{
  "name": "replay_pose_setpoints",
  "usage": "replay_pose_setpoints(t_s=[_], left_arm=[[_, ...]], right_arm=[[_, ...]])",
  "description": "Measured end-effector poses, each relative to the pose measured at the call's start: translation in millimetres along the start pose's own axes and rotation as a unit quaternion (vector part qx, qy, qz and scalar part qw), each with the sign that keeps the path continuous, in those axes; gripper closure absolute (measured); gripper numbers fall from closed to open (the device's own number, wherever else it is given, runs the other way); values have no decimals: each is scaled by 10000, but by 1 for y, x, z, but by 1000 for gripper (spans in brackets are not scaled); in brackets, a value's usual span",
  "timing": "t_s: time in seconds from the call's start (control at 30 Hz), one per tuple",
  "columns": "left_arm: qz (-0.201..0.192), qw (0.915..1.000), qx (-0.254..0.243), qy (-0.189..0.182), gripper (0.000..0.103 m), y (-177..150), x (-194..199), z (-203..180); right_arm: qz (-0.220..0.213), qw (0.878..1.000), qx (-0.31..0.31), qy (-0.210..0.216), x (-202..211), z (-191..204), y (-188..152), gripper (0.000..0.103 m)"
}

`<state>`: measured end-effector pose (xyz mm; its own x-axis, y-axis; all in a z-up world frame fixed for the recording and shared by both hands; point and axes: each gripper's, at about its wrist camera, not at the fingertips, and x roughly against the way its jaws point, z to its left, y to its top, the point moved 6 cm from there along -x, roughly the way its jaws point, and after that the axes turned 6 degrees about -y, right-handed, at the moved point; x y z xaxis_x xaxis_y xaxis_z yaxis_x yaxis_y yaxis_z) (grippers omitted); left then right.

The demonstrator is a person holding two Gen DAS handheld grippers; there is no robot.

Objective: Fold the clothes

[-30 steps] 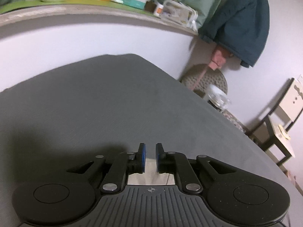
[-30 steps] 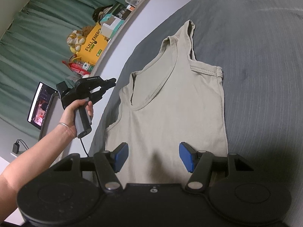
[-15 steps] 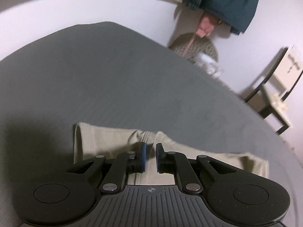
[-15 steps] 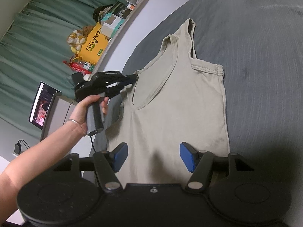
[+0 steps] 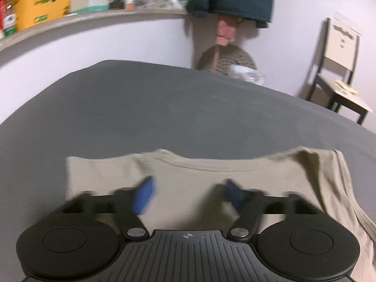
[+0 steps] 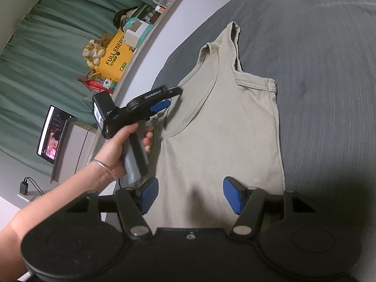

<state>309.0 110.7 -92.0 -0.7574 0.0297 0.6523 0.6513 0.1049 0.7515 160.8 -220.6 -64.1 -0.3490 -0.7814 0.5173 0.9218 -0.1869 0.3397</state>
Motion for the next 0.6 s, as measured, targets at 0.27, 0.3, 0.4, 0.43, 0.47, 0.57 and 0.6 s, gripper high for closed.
replay_pose_setpoints(t_s=[0.27,0.3,0.4,0.43,0.47,0.57,0.6], left_arm=[[-591,9900,-1081,693,4,-5,12,-21],[-688,9854,-1296,860,4,-1,17,-21],[-762,9785,-1548,1127,9,7,26,-11],[-719,9810,-1425,1100,22,8,29,-5],[-659,9842,-1265,1050,32,11,29,0],[-480,9920,-748,893,60,17,23,18],[-469,9926,-693,880,67,19,19,21]], right_arm=[[8,10000,-16,17,-1,-1,0,42],[9,10000,-18,19,-1,-1,0,42],[13,10000,-30,28,-1,-1,0,41],[16,10000,-36,31,-1,-1,0,41],[18,10000,-43,35,-1,-1,0,41],[25,10000,-61,46,-1,-2,-1,41],[27,10000,-68,49,-1,-2,-1,41]])
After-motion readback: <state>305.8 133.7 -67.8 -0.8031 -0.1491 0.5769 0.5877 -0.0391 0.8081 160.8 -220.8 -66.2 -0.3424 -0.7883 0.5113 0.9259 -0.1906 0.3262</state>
